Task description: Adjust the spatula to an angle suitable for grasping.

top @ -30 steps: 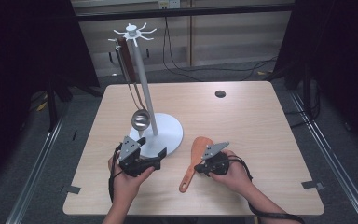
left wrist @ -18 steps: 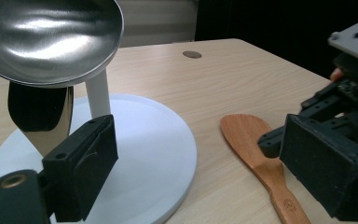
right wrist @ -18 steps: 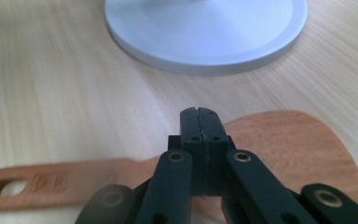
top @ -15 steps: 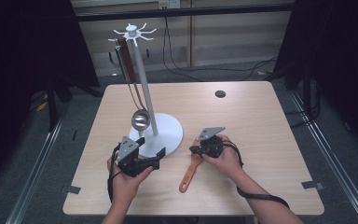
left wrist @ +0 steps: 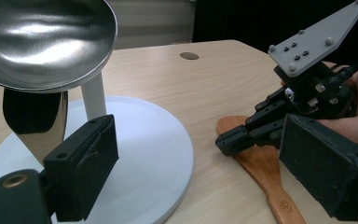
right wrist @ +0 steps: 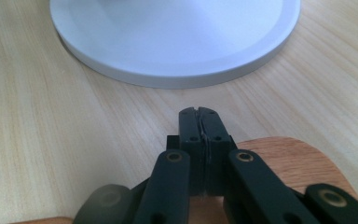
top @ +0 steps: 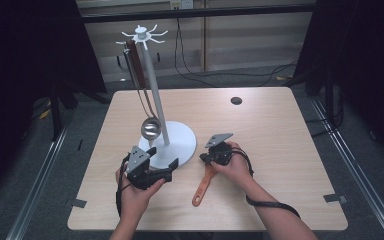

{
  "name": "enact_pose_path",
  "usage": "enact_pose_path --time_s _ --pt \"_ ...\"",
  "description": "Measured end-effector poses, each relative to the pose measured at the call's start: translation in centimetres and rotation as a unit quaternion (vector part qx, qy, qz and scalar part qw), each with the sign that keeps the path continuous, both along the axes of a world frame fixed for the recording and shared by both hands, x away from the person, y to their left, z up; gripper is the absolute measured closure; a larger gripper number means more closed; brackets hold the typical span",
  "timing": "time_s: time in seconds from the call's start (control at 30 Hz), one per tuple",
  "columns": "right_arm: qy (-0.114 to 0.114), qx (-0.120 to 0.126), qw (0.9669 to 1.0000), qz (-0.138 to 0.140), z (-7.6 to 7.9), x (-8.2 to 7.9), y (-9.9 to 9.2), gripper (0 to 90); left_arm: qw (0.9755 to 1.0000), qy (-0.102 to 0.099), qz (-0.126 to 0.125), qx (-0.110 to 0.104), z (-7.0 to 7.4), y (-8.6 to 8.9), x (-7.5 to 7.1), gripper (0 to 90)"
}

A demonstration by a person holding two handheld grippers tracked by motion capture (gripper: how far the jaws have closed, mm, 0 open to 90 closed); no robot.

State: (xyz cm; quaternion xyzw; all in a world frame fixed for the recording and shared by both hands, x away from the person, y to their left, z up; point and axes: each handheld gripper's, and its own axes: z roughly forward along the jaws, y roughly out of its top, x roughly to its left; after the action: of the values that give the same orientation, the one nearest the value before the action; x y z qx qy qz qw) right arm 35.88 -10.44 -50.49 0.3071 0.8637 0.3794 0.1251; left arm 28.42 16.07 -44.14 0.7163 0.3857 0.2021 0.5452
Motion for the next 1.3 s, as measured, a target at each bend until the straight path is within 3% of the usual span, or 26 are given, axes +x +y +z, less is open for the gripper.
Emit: enact_pose_path --time_s 0.13,0.37,0.8,1.13,1.3 --pt "-0.006 -0.013 0.9998 -0.014 -0.1 0.2 -0.3 90.0 1.0 -0.005 -0.003 -0.003 0.3 -0.3 0.2 11.5" --pt "0.001 -0.018 0.9985 -0.052 0.0 0.4 -2.5 90.0 0.9999 -0.003 -0.011 0.0 0.1 -0.7 0.4 11.5" --pt "0.008 -0.012 0.9944 -0.104 0.0 -1.1 -8.4 90.0 0.9997 -0.002 -0.025 0.008 0.0 -1.8 0.8 11.6" --pt "0.017 -0.01 0.9935 -0.112 0.2 -2.8 -10.9 88.6 0.9995 -0.003 -0.031 0.009 0.0 -2.3 1.1 11.6" --pt "-0.01 0.021 0.9956 -0.091 1.7 -4.5 -11.0 90.0 0.9996 -0.001 -0.027 0.01 0.0 -2.4 1.0 11.7"
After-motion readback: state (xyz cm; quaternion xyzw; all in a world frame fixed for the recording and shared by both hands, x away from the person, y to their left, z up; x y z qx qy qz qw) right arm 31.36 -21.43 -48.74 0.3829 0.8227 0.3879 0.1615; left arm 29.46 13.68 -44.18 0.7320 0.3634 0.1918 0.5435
